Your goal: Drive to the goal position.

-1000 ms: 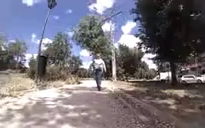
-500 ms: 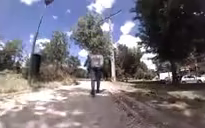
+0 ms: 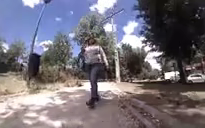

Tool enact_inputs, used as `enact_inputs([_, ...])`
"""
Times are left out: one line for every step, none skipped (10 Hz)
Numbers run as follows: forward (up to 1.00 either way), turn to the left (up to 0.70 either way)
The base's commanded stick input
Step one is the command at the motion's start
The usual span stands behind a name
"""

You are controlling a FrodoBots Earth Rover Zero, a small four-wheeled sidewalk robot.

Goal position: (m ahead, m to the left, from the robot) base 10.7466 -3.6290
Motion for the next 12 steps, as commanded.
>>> enact_inputs([0.00, 0.00])
enact_inputs([0.00, 0.00])
enact_inputs([0.00, 0.00])
enact_inputs([0.00, 0.00])
enact_inputs([0.00, 0.00])
enact_inputs([0.43, 0.00])
enact_inputs([0.69, 0.00])
enact_inputs([0.70, 0.00])
enact_inputs([0.70, 0.00])
enact_inputs([0.70, 0.00])
enact_inputs([0.70, 0.00])
enact_inputs([0.70, 0.00])
